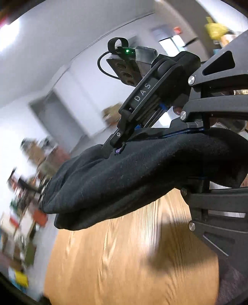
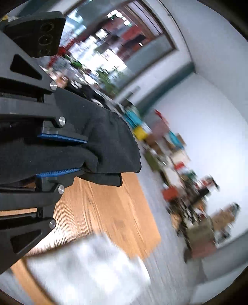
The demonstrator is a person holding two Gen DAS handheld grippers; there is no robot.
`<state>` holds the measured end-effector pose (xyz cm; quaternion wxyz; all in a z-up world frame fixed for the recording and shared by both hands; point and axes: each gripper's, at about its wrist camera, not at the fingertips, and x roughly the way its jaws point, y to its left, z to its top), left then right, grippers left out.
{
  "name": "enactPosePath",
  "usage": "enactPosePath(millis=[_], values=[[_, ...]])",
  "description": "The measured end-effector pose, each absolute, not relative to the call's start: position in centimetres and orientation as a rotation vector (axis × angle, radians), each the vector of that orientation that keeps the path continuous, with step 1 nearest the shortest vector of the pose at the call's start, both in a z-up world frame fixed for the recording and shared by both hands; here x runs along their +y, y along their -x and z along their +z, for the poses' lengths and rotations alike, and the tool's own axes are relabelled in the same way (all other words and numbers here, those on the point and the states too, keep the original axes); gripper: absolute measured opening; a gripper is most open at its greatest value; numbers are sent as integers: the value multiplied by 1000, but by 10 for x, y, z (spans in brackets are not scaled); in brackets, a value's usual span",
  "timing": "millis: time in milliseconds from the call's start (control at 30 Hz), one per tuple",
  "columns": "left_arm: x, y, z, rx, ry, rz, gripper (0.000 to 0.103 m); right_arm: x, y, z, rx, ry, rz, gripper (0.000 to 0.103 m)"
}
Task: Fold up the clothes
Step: 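Carry the black bundle over the white folded towel with both grippers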
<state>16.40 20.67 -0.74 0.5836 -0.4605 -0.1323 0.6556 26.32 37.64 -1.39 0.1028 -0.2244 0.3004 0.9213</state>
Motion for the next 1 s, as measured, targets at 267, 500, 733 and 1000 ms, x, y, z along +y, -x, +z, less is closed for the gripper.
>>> enactPosePath(millis=[267,500,733,1000], values=[[325,-204,11,-226,1099,1232,31,451,-360,16,845,461,2519,27],[397,-215,19,2,1090,1130,32,497,-393,23,855,347,2364,27],[430,-212,8,264,1069,1169,32,521,-376,-24,1070,303,2260,27],[487,-163,-1,517,1015,1113,32,518,-353,-48,1089,267,2057,27]])
